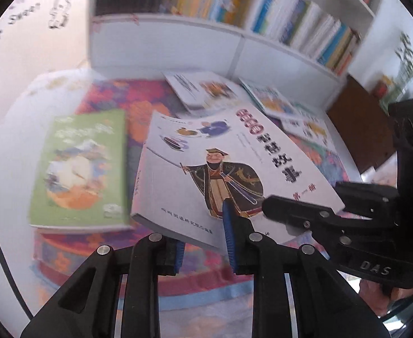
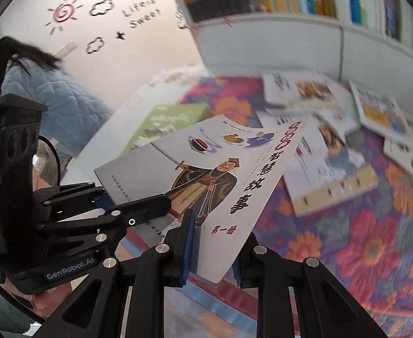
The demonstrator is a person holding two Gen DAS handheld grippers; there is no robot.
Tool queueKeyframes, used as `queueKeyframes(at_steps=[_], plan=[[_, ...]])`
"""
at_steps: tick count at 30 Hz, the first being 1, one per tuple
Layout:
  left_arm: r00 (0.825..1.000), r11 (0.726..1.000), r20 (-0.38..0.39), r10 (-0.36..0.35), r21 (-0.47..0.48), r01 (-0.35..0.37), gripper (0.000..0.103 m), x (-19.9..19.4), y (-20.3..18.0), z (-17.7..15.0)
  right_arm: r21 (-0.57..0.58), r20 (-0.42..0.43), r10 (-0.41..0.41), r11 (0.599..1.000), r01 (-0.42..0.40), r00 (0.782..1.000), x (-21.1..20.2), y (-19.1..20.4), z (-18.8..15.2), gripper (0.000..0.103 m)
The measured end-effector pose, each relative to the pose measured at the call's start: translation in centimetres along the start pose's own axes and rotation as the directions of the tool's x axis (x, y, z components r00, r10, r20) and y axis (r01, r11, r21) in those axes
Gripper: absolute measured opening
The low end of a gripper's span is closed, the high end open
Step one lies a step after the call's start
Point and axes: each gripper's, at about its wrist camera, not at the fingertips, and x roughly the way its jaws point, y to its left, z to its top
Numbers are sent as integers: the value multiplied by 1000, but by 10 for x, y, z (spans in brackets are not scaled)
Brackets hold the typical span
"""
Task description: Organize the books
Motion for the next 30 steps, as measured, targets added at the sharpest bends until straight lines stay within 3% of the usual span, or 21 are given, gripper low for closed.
queueKeyframes(at_steps=[6,11,17,30], plan=[[991,992,77,105,-83,-99,22,-24,71,19,-14,20,145,989,-145,989,33,40,44,24],[985,977,57,163,-147,-154,22,-8,130,20,-44,-31,197,979,-198,980,95,75,69,24],[996,961,-4,88,-264,-86,22,31,187,6,-9,-111,164,986,-166,980,163,88,68,24],[997,947,-72,-2,-321,-22,28,53,205,-10,110,-181,174,982,-156,968,199,70,68,24]])
